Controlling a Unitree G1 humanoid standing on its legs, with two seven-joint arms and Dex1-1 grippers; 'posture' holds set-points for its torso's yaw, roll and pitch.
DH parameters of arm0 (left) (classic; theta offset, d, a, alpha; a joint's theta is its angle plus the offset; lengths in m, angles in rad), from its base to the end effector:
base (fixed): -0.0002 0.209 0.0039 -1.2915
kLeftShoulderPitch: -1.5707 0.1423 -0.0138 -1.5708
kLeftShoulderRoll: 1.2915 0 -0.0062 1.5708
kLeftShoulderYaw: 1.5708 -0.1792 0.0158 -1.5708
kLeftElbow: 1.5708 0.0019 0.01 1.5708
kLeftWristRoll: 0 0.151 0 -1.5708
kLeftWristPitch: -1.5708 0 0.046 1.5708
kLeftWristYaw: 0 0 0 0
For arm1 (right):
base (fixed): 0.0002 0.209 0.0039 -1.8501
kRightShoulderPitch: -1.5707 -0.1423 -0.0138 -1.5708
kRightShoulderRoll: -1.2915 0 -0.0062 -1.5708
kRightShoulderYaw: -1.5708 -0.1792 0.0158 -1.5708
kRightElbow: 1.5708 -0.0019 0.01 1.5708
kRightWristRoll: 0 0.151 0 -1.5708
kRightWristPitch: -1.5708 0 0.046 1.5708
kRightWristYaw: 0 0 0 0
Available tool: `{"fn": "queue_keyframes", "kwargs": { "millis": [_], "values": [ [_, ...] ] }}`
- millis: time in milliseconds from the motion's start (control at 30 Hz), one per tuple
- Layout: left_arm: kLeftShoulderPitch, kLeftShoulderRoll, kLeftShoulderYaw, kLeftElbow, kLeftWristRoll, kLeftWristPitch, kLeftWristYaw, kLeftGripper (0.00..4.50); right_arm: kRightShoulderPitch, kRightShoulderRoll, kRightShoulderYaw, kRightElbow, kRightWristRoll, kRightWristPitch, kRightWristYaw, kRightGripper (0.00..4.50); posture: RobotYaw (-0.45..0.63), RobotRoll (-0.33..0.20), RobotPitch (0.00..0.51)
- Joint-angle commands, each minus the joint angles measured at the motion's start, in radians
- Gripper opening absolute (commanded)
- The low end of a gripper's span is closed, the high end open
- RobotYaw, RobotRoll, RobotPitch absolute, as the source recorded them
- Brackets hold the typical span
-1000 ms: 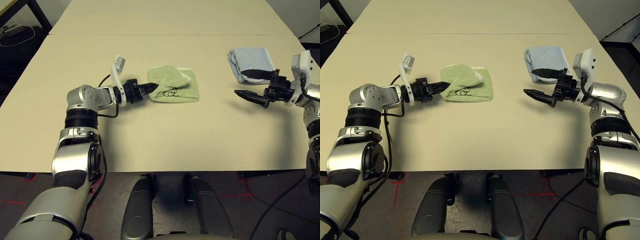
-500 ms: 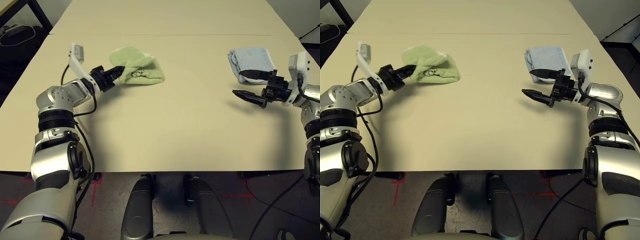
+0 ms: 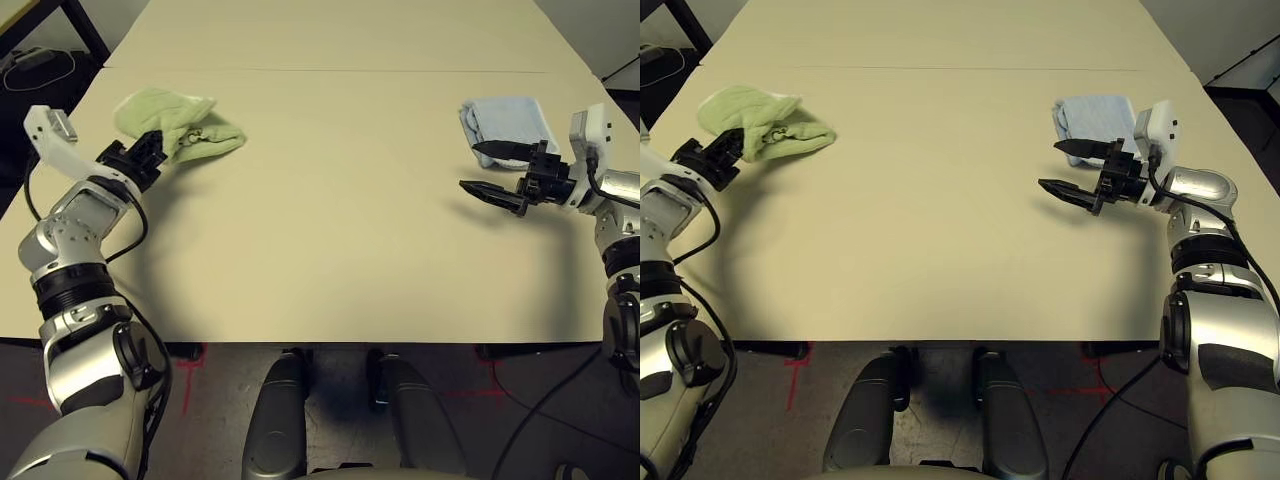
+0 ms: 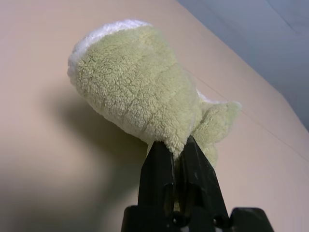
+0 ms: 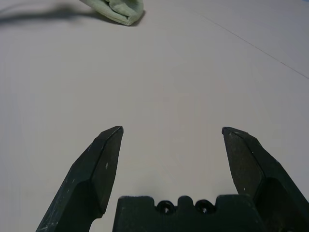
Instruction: Fold the towel and set it aside.
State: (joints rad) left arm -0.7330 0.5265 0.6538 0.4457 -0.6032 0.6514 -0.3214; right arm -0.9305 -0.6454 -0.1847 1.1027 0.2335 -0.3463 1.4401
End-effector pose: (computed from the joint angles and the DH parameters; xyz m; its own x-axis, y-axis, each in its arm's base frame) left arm 0.2921 0.3261 0.1936 0.9963 -0.0041 0.0857 0.0503 0.8372 -0.5446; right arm 0.3311 -0.3165 0.1827 0.5233 0.8511 -0.0418 -0.8094 0.4811 -0.3368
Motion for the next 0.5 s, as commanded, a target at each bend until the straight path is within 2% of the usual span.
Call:
{"fn": "queue_keyframes", "kwargs": {
  "millis": [33,233,500],
  "values": [
    [0.021,-0.01,0.011,-0.024,-0.015,-0.022,0.037,0.01,-0.001,0.007,-0.012,-0.019,0.021,0.027,0.006,4.5,0.16,0.0,0.197],
    [0.023,-0.032,0.027,-0.014,-0.028,-0.066,0.086,0.01,0.006,0.009,-0.011,-0.05,0.041,0.057,0.028,4.5,0.15,0.0,0.196],
    [0.077,-0.049,0.043,-0.061,-0.051,-0.101,0.137,0.01,0.012,0.015,-0.003,-0.073,0.046,0.068,0.027,4.5,0.15,0.0,0.195]
  ]
}}
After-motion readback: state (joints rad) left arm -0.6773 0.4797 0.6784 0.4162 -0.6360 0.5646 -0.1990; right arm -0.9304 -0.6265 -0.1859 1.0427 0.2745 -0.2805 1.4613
